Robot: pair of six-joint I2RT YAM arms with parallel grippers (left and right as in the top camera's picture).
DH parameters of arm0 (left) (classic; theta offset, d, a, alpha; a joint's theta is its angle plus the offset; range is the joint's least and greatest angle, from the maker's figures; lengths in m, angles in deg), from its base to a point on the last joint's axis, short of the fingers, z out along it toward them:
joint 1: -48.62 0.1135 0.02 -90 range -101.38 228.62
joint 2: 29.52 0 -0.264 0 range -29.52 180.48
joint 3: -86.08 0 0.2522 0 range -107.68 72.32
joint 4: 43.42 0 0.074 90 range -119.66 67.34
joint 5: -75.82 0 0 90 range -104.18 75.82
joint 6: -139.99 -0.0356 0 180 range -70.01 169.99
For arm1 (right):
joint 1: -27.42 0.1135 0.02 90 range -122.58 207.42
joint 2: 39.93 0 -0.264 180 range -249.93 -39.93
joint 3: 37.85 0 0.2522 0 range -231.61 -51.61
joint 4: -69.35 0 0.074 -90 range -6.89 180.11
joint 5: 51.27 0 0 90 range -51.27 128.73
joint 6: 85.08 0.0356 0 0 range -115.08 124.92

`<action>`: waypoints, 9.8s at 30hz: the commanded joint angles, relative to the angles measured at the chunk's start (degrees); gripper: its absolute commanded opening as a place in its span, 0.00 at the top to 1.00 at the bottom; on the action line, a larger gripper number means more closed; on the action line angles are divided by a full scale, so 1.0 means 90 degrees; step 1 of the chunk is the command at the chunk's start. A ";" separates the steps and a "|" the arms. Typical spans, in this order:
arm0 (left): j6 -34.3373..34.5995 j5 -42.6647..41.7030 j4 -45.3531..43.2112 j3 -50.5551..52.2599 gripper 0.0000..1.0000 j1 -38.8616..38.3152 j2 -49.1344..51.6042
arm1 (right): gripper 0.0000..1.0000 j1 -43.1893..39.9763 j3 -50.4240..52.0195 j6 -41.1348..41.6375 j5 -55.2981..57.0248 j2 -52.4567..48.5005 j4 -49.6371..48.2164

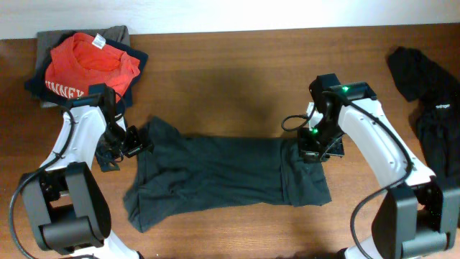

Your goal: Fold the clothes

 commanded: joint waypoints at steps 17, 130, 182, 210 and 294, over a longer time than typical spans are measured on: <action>-0.0073 -0.0044 0.0002 0.0053 0.01 -0.0015 -0.0136 | 0.96 0.0282 0.2528 0.0809 0.0102 0.0005 -0.1846; -0.0741 -0.0758 -0.0537 0.0056 0.01 -0.0342 -0.0347 | 0.59 0.0770 -0.0554 0.0658 0.2885 -0.1761 -0.1902; -0.0743 -0.0755 -0.0573 0.0056 0.01 -0.0342 -0.0347 | 0.58 0.0787 -0.0449 0.0816 0.3536 -0.2392 -0.2373; -0.0743 -0.0634 -0.0571 0.0056 0.01 -0.0342 -0.0347 | 0.96 0.0787 -0.1722 0.0770 0.3155 -0.2239 -0.1265; -0.0738 -0.0595 -0.0617 0.0056 0.01 -0.0345 -0.0347 | 0.96 -0.1800 -0.3094 -0.0342 0.0614 -0.0401 0.1778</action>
